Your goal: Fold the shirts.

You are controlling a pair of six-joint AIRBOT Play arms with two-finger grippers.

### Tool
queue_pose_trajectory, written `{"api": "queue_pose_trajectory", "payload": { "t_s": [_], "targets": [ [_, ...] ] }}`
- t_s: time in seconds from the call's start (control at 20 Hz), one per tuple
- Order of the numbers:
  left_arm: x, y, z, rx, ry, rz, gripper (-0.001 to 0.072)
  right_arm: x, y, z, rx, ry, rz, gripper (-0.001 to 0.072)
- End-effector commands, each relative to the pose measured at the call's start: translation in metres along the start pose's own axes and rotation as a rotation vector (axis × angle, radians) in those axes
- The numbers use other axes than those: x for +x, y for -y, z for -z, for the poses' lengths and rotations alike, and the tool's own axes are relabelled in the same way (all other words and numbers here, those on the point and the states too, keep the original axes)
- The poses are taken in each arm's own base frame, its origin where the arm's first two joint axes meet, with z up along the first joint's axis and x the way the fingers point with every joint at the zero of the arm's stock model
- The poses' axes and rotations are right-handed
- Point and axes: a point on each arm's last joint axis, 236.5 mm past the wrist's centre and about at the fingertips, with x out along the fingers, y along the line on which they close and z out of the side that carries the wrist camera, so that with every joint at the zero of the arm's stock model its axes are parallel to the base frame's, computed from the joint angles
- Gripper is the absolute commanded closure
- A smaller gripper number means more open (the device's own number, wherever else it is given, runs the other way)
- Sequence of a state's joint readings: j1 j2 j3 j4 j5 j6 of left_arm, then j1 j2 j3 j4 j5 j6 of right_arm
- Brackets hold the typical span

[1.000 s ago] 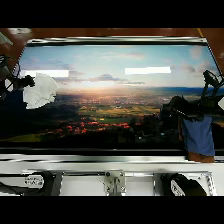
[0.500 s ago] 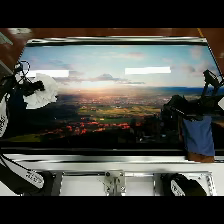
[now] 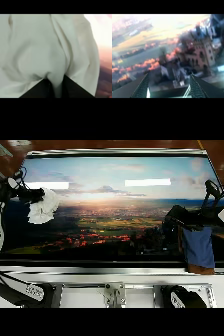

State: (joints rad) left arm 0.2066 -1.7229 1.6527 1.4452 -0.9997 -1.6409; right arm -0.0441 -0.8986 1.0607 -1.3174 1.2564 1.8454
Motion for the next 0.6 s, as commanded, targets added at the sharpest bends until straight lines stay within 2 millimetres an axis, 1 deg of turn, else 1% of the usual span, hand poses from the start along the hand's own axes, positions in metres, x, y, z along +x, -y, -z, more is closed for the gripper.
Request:
{"api": "queue_pose_trajectory", "payload": {
  "t_s": [0.0, 0.05, 0.1, 0.15, 0.2, 0.25, 0.3, 0.35, 0.4, 0.45, 0.55],
  "targets": [
    [-0.109, 0.056, -0.03, 0.123, 0.186, 0.075, 0.0661, 0.0, -0.003, -0.012, -0.051, 0.05, -0.013, 0.0083],
    [-0.151, 0.076, -0.032, 0.158, 0.249, 0.105, 0.0661, 0.0, -0.003, -0.01, -0.081, 0.042, -0.01, 0.0083],
    [-0.189, 0.096, -0.029, 0.192, 0.3, 0.137, 0.0661, 0.0, -0.001, -0.005, -0.111, 0.02, -0.004, 0.0083],
    [-0.226, 0.118, -0.02, 0.233, 0.342, 0.174, 0.0661, 0.0, 0.001, 0.003, -0.146, -0.014, 0.003, 0.0084],
    [-0.253, 0.136, -0.007, 0.273, 0.36, 0.21, 0.0661, 0.0, 0.004, 0.014, -0.182, -0.059, 0.011, 0.0084],
    [-0.275, 0.157, 0.011, 0.32, 0.361, 0.25, 0.0661, -0.001, 0.007, 0.025, -0.21, -0.109, 0.018, 0.0083],
    [-0.288, 0.176, 0.032, 0.371, 0.34, 0.287, 0.0661, -0.003, 0.01, 0.037, -0.238, -0.163, 0.025, 0.0083],
    [-0.293, 0.192, 0.053, 0.42, 0.306, 0.319, 0.0661, -0.006, 0.014, 0.051, -0.266, -0.225, 0.032, 0.0083],
    [-0.292, 0.209, 0.077, 0.474, 0.255, 0.348, 0.0661, -0.01, 0.018, 0.065, -0.285, -0.29, 0.038, 0.0083],
    [-0.286, 0.225, 0.1, 0.518, 0.203, 0.372, 0.0661, -0.015, 0.022, 0.08, -0.303, -0.356, 0.043, 0.0084],
    [-0.263, 0.256, 0.149, 0.558, 0.092, 0.417, 0.0661, -0.025, 0.029, 0.102, -0.323, -0.466, 0.052, 0.0083]
  ]
}}
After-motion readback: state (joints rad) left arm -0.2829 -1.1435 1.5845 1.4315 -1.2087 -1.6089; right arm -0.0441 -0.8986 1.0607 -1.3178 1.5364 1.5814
